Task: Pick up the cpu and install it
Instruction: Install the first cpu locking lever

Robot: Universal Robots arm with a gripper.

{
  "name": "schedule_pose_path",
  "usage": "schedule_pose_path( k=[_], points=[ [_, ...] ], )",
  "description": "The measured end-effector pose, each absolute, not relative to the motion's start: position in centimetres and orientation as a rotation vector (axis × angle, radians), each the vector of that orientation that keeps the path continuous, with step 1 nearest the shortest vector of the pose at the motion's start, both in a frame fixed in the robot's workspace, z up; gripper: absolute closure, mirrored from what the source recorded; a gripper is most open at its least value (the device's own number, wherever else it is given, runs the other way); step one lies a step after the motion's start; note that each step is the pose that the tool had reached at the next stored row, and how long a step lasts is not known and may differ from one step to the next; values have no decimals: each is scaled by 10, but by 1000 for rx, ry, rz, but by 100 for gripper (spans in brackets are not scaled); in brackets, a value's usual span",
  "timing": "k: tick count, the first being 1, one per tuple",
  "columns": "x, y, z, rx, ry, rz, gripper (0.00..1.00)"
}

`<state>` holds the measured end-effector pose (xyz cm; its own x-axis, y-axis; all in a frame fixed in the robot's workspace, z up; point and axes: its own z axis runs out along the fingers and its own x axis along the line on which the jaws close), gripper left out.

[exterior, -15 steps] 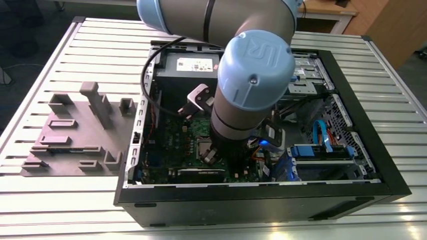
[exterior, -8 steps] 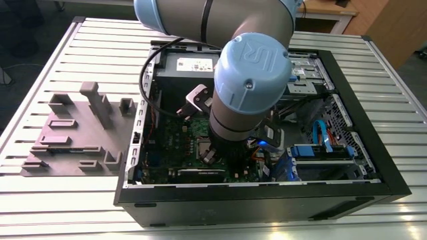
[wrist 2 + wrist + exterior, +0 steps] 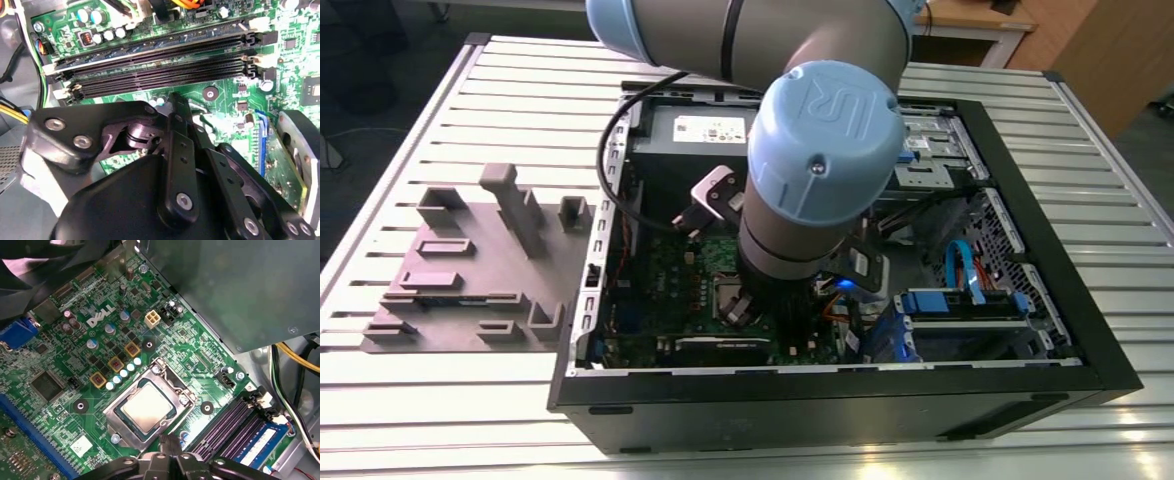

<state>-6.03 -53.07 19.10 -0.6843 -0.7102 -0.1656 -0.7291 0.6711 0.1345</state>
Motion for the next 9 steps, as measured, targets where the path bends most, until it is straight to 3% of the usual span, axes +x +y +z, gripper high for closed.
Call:
schedule_pose_path(
  k=[9],
  points=[
    [-60, -531, 208, -1201, 2781, 290, 90]
  ],
)
